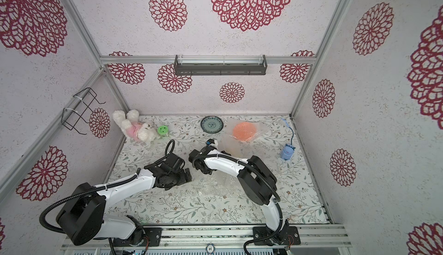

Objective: Unpack dinner plates from bubble wrap
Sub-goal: Unwrap the bubble wrap.

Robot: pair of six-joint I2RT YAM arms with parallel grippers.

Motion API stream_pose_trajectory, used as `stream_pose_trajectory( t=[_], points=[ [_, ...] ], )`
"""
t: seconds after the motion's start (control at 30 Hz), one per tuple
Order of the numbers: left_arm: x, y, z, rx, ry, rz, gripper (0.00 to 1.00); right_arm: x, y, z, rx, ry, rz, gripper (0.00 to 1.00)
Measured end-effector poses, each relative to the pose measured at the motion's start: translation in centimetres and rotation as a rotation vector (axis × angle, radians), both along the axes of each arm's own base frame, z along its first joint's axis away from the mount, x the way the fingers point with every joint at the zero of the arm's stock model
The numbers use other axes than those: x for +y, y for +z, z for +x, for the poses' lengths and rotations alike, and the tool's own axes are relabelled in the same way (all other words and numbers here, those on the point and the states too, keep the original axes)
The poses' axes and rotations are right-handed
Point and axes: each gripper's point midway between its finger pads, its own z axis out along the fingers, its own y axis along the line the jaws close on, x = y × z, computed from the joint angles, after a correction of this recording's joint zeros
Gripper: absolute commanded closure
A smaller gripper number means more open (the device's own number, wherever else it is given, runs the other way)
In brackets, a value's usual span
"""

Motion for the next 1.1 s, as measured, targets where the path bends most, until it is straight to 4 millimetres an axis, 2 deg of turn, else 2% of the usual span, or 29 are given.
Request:
stream_pose_trajectory(
  t=[0.3,0.57,0.7,0.83,0.93,1.03,1.1],
  points=[
    [0.2,-0.9,0.1,0.01,0.018,-0.01,0.03,2.4,-3.0,-0.2,0.049,0.021,0.036,0.76],
    [0.3,-1.8,0.2,0.034,0.03,-0.017,0.03,4.3,-4.5,-0.3,0.06,0.038,0.09,0.75],
    [0.2,-2.0,0.4,0.034,0.034,-0.021,0.03,4.9,-5.7,-0.3,0.078,0.036,0.112,0.61],
    [0.3,-2.0,0.5,0.033,0.038,-0.024,0.02,5.8,-6.5,-0.4,0.101,0.047,0.169,0.4],
    [0.3,-1.9,0.6,0.033,0.043,-0.029,0.02,6.8,-7.2,-1.1,0.15,0.079,0.248,0.31],
    [0.4,-1.5,0.7,0.028,0.048,-0.041,0.03,8.2,-7.0,-2.0,0.213,0.129,0.355,0.24],
    [0.5,-0.7,0.8,0.011,0.05,-0.056,0.03,9.0,-6.1,-2.4,0.242,0.166,0.437,0.21]
  ],
)
